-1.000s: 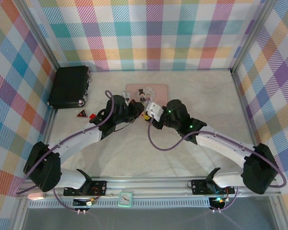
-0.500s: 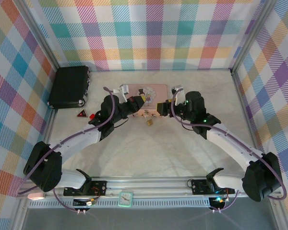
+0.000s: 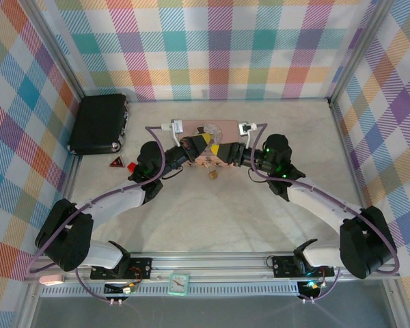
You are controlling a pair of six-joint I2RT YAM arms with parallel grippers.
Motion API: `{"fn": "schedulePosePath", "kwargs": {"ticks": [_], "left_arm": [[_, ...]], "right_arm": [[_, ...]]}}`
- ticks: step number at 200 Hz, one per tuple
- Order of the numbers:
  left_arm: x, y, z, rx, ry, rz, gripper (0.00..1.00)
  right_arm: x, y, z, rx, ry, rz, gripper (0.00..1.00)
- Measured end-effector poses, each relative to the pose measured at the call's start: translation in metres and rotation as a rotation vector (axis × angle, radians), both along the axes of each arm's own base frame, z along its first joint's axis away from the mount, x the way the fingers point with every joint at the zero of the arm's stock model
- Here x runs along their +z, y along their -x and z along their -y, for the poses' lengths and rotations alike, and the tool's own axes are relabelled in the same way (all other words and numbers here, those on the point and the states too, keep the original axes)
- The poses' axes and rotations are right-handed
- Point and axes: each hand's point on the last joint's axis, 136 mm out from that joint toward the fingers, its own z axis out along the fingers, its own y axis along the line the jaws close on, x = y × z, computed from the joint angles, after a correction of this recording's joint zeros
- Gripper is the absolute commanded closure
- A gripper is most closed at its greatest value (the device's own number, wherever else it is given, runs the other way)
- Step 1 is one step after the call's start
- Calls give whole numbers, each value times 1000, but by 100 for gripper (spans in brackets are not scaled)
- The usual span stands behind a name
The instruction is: Unlock the padlock with the key
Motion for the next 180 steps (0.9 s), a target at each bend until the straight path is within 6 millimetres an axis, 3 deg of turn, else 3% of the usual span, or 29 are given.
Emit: {"fn": "schedulePosePath", "kwargs": {"ticks": [42,78,135,180], "left_arm": [[-4,3,-1,-6,15,-8,100],[-12,4,-1,-6,6,-24,100],[-14,4,-1,1,6,-31,100],[-10,6,-3,4,23,-34,100]], "right_arm": [[-8,-2,-8,40,-41,-21,64],[3,1,-10,68,-82,7,73],[3,0,-14,94,-111,10,57],[-5,-2,-12,79,-100,-4,56]]}}
